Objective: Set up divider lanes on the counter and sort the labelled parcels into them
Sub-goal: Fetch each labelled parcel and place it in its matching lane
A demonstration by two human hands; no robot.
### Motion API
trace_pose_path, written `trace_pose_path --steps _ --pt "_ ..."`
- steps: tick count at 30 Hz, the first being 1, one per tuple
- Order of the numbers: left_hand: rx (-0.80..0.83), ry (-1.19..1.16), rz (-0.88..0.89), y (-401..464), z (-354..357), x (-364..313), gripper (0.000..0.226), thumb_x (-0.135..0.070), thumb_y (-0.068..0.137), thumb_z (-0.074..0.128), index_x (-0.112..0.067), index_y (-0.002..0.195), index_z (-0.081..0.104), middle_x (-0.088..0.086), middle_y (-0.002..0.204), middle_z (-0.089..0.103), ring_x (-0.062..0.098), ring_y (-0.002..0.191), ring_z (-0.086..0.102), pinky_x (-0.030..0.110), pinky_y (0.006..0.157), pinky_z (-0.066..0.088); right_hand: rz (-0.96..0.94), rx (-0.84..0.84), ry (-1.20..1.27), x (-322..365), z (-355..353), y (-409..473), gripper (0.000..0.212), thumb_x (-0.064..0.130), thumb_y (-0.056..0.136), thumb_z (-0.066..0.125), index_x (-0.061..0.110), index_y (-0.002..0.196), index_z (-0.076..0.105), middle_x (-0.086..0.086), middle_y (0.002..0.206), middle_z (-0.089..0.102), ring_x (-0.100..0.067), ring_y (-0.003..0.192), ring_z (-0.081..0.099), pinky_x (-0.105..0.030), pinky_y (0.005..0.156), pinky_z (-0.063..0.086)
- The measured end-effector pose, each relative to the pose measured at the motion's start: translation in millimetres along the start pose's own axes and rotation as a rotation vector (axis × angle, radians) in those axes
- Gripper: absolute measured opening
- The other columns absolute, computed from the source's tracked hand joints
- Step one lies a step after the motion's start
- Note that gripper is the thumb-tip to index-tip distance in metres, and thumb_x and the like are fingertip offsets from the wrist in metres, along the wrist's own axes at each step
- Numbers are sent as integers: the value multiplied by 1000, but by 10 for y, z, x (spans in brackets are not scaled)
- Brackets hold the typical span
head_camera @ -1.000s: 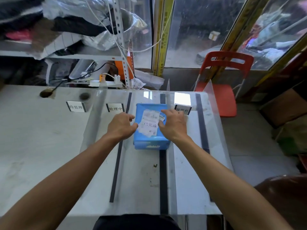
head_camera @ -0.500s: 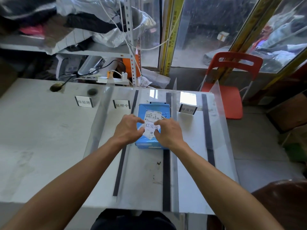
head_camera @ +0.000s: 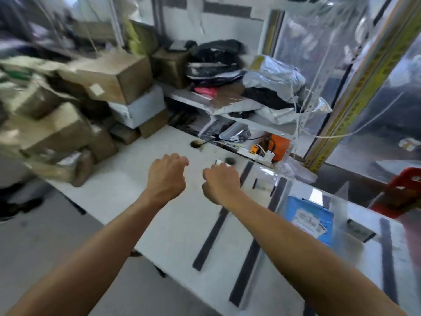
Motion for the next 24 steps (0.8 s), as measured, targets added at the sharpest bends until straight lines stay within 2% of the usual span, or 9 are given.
trace_pose_path --steps 3,8,10,13,15,19,22,24 --pt "4 134 -74 -226 -256 970 45 -8 85 57 -23 127 65 4 120 64 28 111 60 38 89 47 -142 35 -154 982 -15 341 24 22 99 54 16 120 65 -11 117 63 -32 112 54 -37 77 29" --pt "-48 256 -158 -643 -601 2393 34 -6 82 54 -17 111 66 5 109 63 31 104 61 37 76 46 -247 56 -204 2297 135 728 24 19 99 49 18 118 64 -9 122 62 -30 115 53 -37 82 32" --pt "-75 272 -203 -803 -733 2833 36 -8 84 55 -18 118 65 6 109 65 32 102 62 37 77 48 -275 85 -208 2660 168 832 24 18 98 49 19 117 63 -8 123 62 -29 116 52 -36 85 34" --pt "-91 315 -251 -909 -885 3407 36 -12 87 54 -23 118 69 3 112 65 28 103 61 37 81 49 -318 42 -235 3038 104 1107 22 19 97 52 21 114 65 -6 122 64 -27 116 55 -34 89 39" --pt "-104 304 -293 -885 -962 3732 38 -9 86 56 -27 117 70 0 108 63 25 101 60 37 82 49 -340 -1 -245 3201 3 1310 21 22 97 53 22 113 67 -5 120 66 -26 114 58 -31 84 39" --pt "-138 321 -350 -642 -1024 4217 29 -16 86 61 -27 110 72 -2 99 62 23 94 59 34 77 48 -333 -43 -228 3453 -129 1787 22 29 97 57 21 117 62 -7 123 63 -28 118 55 -35 86 40" --pt "-149 336 -331 -361 -990 4498 24 -15 88 60 -26 105 72 -1 98 62 23 93 59 32 73 39 -338 -52 -235 3660 -133 2216 19 23 96 56 20 115 60 -7 121 63 -28 115 55 -36 79 35" --pt "-153 352 -319 -152 -953 4703 20 -16 91 60 -25 106 71 -1 100 64 23 94 60 32 72 35 -364 -56 -262 3797 -118 2556 22 15 94 57 20 116 61 -6 120 63 -27 113 55 -36 82 39"
Point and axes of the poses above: each hand's wrist, its own y-axis towards the middle knuckle, its own z-axis out of the palm, x = y × z, the point moved 1 cm from there along y, towards the middle knuckle
